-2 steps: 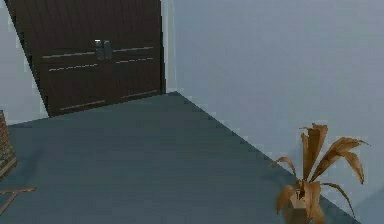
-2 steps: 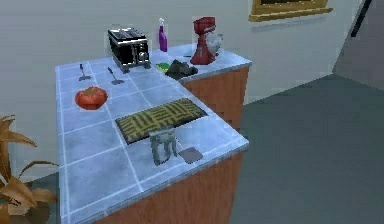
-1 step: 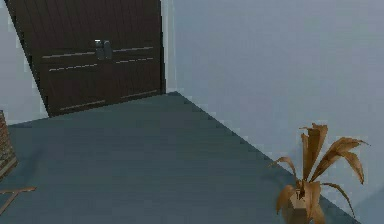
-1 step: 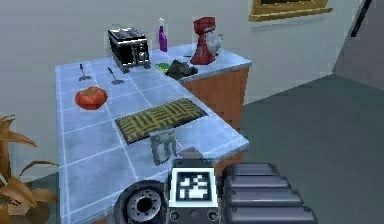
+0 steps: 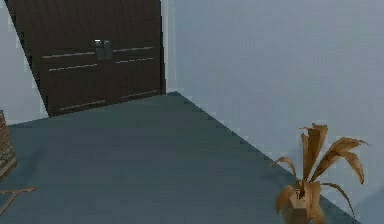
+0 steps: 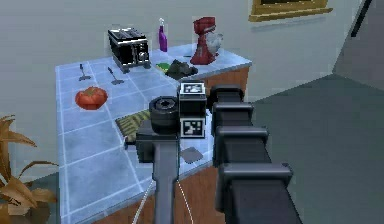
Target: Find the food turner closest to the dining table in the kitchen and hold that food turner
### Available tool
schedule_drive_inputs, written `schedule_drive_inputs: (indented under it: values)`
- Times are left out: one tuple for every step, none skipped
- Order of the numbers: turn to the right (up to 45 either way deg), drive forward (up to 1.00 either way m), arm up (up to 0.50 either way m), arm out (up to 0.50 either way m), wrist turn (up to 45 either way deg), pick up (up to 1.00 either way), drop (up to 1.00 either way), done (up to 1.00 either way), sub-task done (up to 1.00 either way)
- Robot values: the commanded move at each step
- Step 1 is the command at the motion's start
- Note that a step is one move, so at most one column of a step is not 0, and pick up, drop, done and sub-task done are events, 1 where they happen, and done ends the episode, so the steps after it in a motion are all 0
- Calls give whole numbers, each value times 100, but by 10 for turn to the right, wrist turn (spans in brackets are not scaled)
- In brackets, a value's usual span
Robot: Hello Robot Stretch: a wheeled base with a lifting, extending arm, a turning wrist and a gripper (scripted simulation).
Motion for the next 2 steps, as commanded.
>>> schedule_drive_inputs:
  values:
    - [0, 0, 0, 0, 450, 0, 0, 0, 0]
    - [0, 0, 0, 0, 450, 0, 0, 0, 0]
